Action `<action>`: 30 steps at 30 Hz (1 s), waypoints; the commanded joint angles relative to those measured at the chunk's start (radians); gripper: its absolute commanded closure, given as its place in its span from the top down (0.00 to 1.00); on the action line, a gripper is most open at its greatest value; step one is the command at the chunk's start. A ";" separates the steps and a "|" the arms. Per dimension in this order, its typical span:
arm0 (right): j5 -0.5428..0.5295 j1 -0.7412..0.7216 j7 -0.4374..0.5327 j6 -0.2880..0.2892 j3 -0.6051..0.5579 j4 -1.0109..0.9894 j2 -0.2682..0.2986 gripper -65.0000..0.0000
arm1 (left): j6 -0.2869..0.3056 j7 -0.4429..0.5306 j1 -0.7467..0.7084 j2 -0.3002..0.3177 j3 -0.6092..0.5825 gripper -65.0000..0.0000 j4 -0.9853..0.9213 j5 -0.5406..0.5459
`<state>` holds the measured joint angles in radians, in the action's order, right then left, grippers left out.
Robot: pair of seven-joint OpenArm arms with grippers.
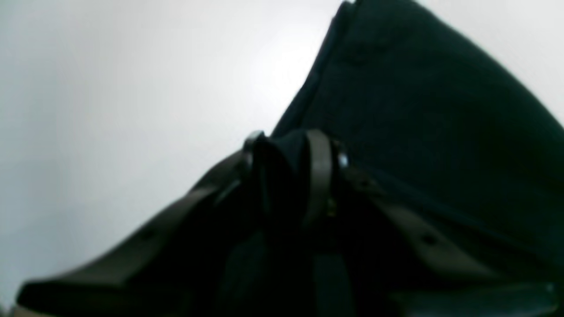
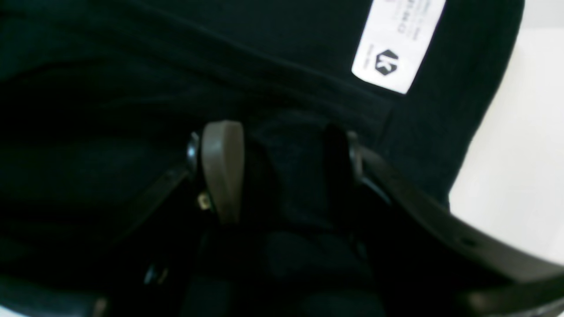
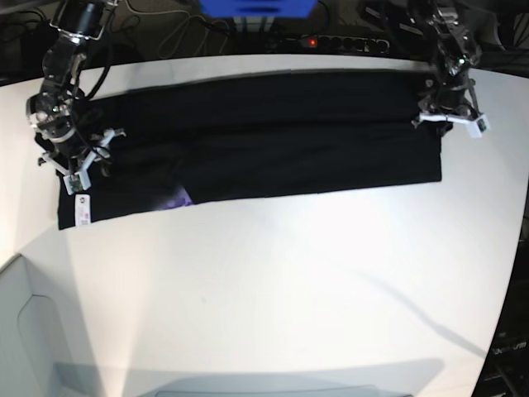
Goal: Fold the T-shirt properly
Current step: 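Hold the folded strip ends with both grippers and straighten it, then grasp the strip end with the left gripper and fold it toward the right gripper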
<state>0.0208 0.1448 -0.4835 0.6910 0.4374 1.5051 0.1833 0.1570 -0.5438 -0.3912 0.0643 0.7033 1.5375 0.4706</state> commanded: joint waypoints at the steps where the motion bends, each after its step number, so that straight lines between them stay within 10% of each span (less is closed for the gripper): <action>1: 0.008 0.000 -0.007 0.007 0.002 0.012 0.008 0.46 | -0.015 -0.095 -0.005 -0.004 -0.010 0.22 -0.028 -0.022; 6: 0.008 0.000 -0.007 0.007 0.002 0.013 0.008 0.46 | 0.010 -0.092 0.011 0.025 -0.080 0.00 -0.042 -0.025; 30: 0.006 -0.006 -0.008 0.007 0.134 0.229 -0.121 0.52 | 0.010 -0.094 0.079 0.061 -0.072 0.00 0.297 -0.022</action>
<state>0.0422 0.1474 -0.5152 0.6918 0.5674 1.7157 0.0525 0.1680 -0.6628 -0.3183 0.1150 0.6266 1.8111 0.4385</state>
